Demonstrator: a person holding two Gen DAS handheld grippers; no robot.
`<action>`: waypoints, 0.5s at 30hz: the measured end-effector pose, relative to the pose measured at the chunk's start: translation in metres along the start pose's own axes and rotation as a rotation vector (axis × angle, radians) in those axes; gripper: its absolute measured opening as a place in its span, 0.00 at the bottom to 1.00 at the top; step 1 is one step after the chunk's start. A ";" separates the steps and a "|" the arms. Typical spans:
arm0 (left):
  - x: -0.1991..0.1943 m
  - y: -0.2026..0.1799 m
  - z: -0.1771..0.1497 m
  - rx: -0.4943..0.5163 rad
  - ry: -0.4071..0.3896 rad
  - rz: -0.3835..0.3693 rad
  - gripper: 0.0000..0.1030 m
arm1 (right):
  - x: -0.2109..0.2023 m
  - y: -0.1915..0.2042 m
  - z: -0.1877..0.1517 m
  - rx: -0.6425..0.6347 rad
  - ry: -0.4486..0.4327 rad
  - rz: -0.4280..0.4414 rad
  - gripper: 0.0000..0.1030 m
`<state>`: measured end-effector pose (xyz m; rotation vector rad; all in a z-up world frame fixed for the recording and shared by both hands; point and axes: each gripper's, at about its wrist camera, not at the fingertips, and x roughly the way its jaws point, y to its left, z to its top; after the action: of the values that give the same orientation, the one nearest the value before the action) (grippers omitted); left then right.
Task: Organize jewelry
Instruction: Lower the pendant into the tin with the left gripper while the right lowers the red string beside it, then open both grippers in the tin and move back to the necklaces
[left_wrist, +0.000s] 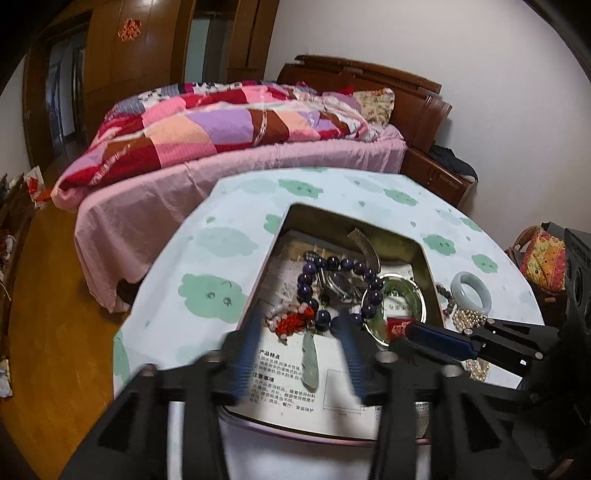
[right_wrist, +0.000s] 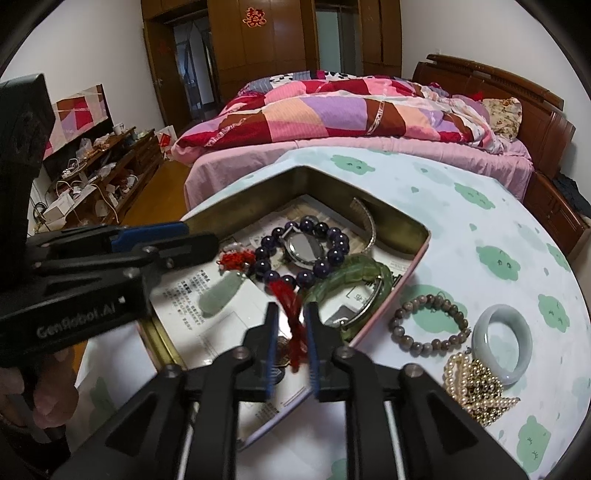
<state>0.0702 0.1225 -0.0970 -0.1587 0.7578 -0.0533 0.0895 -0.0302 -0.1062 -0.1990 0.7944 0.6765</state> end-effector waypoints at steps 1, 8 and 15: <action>-0.002 0.000 0.001 0.005 -0.005 -0.001 0.50 | -0.001 0.000 0.000 -0.001 -0.003 0.002 0.25; -0.018 -0.009 0.005 0.038 -0.068 -0.012 0.60 | -0.017 0.001 -0.002 0.005 -0.037 -0.002 0.37; -0.019 -0.019 0.003 0.059 -0.072 0.005 0.60 | -0.045 -0.027 -0.019 0.060 -0.063 -0.044 0.46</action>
<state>0.0584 0.1058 -0.0792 -0.1020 0.6842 -0.0645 0.0729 -0.0806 -0.0895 -0.1392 0.7469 0.6140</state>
